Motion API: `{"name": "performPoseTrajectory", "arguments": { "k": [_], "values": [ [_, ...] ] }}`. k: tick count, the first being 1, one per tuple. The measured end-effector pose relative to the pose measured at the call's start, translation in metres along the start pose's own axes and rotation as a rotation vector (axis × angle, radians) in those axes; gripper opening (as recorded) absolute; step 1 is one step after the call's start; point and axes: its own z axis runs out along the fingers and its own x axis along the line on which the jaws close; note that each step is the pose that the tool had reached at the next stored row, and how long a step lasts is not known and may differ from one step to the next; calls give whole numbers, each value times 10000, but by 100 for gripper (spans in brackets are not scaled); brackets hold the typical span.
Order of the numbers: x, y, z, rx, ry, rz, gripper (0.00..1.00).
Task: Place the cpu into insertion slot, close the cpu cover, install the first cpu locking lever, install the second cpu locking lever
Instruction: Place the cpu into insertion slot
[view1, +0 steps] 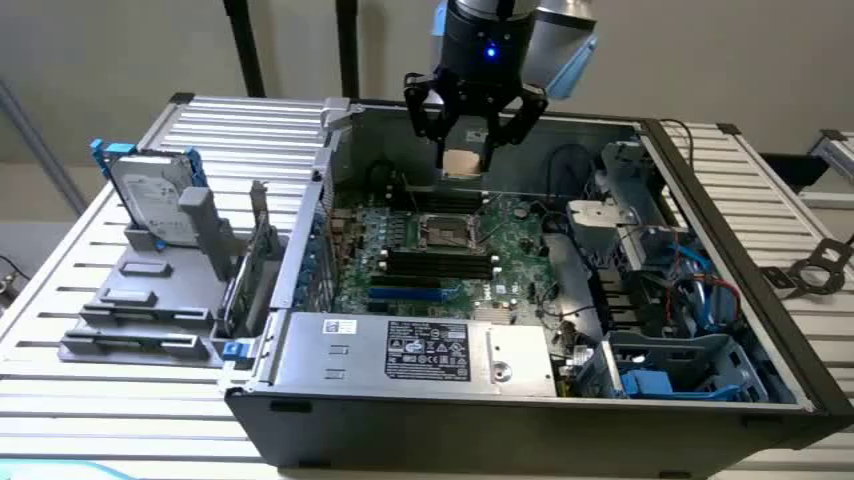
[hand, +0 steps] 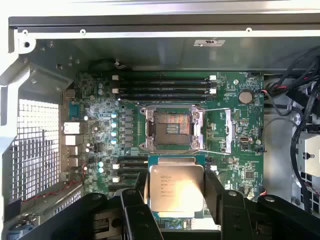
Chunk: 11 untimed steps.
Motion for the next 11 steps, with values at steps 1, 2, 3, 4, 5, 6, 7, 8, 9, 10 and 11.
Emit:
{"name": "performPoseTrajectory", "arguments": {
  "k": [1, 2, 3, 4, 5, 6, 7, 8, 9, 10, 11],
  "values": [
    [0, 0, 0, 1, 0, 0, 54],
    [0, 0, 0, 0, 0, 0, 54],
    [0, 0, 0, 0, 0, 1, 54],
    [0, 0, 0, 0, 0, 0, 54],
    [0, 0, 0, 0, 0, 0, 54],
    [0, 0, 0, 0, 0, 0, 54],
    [0, 0, 0, 0, 0, 0, 54],
    [1, 0, 0, 0, 0, 0, 54],
    [1, 0, 0, 0, 0, 1, 54],
    [1, 0, 0, 0, 0, 1, 54],
    [1, 1, 0, 1, 0, 0, 54]
  ]
}}
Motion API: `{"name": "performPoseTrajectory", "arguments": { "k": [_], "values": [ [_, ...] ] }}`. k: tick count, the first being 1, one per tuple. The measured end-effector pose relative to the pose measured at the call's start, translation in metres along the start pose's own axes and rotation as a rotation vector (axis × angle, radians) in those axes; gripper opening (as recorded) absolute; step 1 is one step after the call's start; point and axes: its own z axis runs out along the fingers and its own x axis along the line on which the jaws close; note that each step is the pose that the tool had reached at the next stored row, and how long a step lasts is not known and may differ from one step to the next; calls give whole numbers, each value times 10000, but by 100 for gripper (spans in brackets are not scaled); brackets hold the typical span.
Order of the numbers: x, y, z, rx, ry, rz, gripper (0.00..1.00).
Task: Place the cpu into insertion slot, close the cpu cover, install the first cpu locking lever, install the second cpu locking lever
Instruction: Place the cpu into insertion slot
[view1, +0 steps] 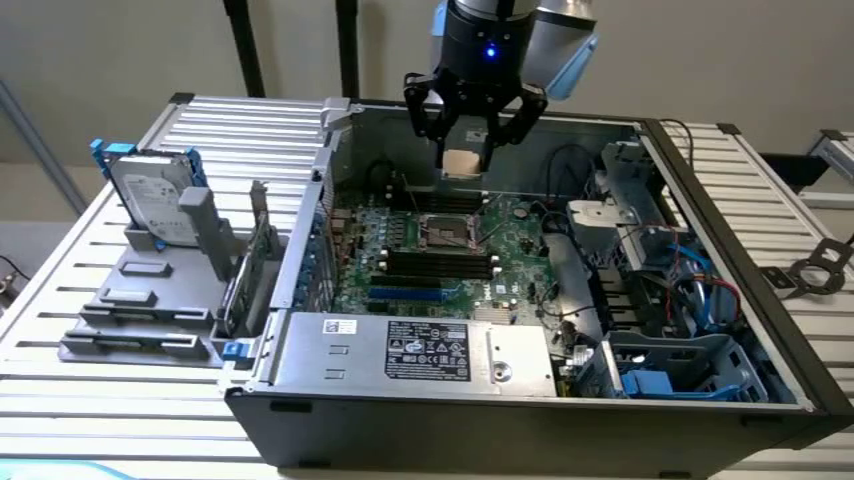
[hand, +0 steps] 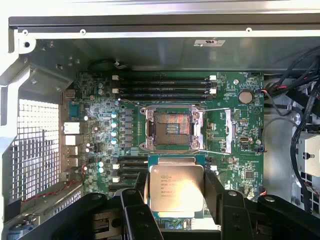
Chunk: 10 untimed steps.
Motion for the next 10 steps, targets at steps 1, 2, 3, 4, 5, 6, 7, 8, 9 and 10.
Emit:
{"name": "performPoseTrajectory", "arguments": {
  "k": [1, 2, 3, 4, 5, 6, 7, 8, 9, 10],
  "values": [
    [1, 11, 1, 1, 1, 2, 54],
    [1, 41, 7, 2, 0, 1, 54],
    [2, 75, 14, 0, 0, 0, 54],
    [2, 106, 20, 1, 0, 1, 54],
    [3, 141, 28, 2, -1, 1, 54],
    [3, 174, 38, 12, 0, 0, 54],
    [4, 211, 51, 25, 0, 1, 54],
    [4, 249, 65, 43, -2, 1, 54],
    [3, 285, 80, 70, -2, 2, 54],
    [-2, 316, 94, 100, -3, 2, 54]
  ]
}}
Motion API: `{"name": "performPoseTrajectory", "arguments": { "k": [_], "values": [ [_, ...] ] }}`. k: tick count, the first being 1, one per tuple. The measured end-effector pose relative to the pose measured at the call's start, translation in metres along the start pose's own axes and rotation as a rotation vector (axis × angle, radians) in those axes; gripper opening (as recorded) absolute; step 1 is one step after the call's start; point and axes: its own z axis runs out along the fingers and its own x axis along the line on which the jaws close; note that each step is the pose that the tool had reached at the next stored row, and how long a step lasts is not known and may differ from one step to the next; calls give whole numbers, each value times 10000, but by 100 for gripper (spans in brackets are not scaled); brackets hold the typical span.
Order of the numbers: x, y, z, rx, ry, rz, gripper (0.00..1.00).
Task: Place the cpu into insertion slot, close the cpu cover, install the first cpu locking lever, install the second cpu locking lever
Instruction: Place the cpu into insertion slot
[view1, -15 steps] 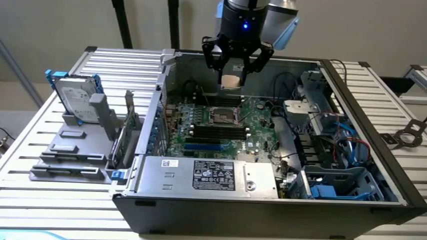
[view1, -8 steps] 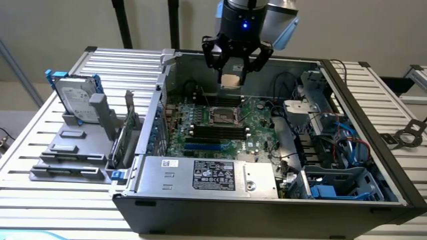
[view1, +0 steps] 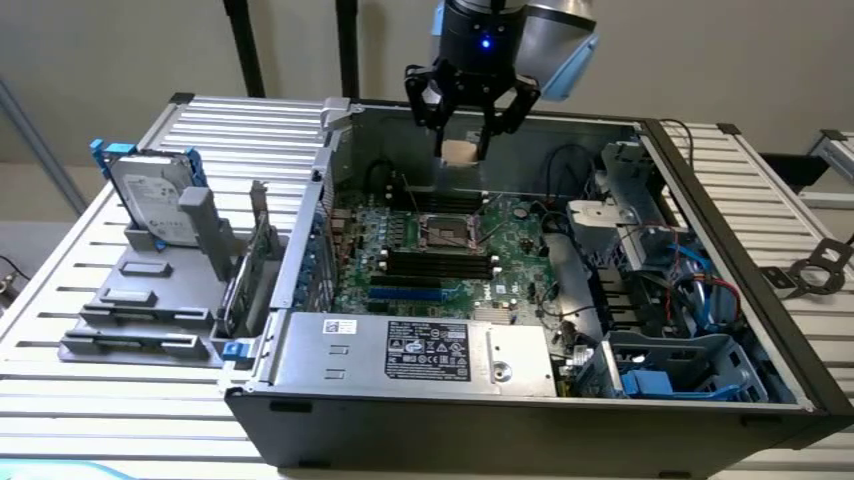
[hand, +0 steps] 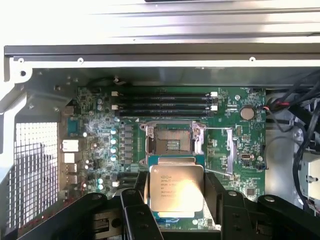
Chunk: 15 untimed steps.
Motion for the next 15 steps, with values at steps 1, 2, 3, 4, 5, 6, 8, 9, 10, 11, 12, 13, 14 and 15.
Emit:
{"name": "performPoseTrajectory", "arguments": {
  "k": [1, 2, 3, 4, 5, 6, 8, 9, 10, 11, 12, 13, 14, 15],
  "values": [
    [-7, 28, 14, 32, 0, 1, 54],
    [-15, 53, 29, 59, -1, 1, 54],
    [-26, 78, 45, 87, -2, 2, 54],
    [-37, 94, 59, 111, -2, 1, 54],
    [-48, 103, 79, 125, -3, 0, 54],
    [-58, 105, 95, 130, -3, 2, 54],
    [-62, 105, 98, 133, -3, 3, 54],
    [-62, 105, 98, 133, -3, 3, 54],
    [-62, 105, 99, 133, -3, 3, 54],
    [-63, 105, 100, 133, -6, 56, 54],
    [-63, 105, 103, 130, -16, 201, 54],
    [-63, 105, 105, 128, -27, 368, 54],
    [-63, 104, 108, 123, -39, 529, 54],
    [-63, 104, 110, 120, -50, 697, 54]
  ]
}}
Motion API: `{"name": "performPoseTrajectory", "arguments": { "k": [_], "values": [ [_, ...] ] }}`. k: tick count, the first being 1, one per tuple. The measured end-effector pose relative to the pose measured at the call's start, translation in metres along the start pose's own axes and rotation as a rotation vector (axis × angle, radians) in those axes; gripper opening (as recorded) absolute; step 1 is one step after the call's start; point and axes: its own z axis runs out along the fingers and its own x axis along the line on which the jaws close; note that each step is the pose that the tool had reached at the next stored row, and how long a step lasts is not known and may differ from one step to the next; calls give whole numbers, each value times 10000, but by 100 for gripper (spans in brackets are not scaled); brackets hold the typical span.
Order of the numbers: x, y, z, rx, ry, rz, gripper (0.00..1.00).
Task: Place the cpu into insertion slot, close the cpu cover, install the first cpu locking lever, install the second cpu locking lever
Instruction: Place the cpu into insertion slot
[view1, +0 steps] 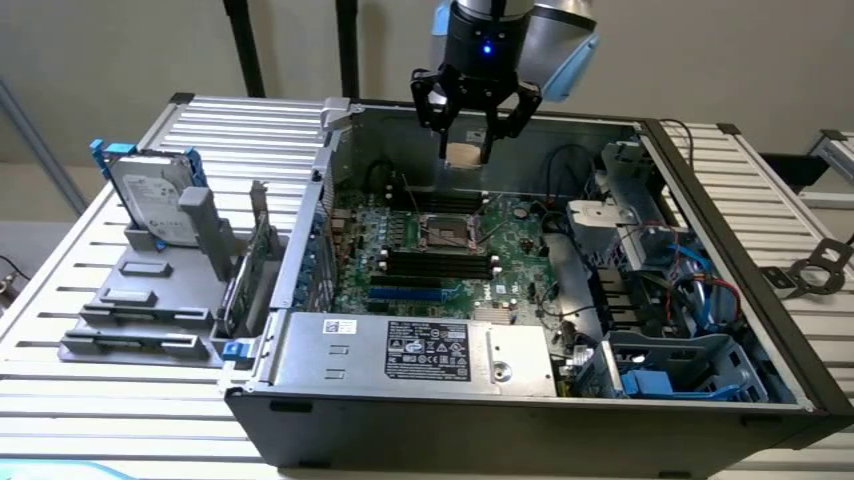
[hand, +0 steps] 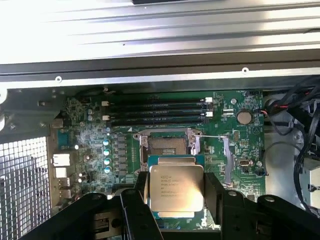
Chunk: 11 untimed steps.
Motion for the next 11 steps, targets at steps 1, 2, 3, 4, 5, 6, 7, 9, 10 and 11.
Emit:
{"name": "performPoseTrajectory", "arguments": {
  "k": [1, 2, 3, 4, 5, 6, 7, 9, 10, 11],
  "values": [
    [0, 0, 3, -3, -10, 170, 54],
    [0, 0, 5, -7, -21, 335, 54],
    [0, -1, 8, -10, -32, 506, 54],
    [0, -1, 11, -14, -42, 664, 54],
    [0, -1, 14, -18, -53, 839, 54],
    [0, -1, 16, -21, -64, 1015, 54],
    [0, -1, 20, -24, -75, 1190, 54],
    [0, -2, 28, -30, -95, 1547, 54],
    [-1, -2, 36, -35, -105, 1742, 54],
    [-1, -3, 42, -37, -115, 1922, 54]
  ]
}}
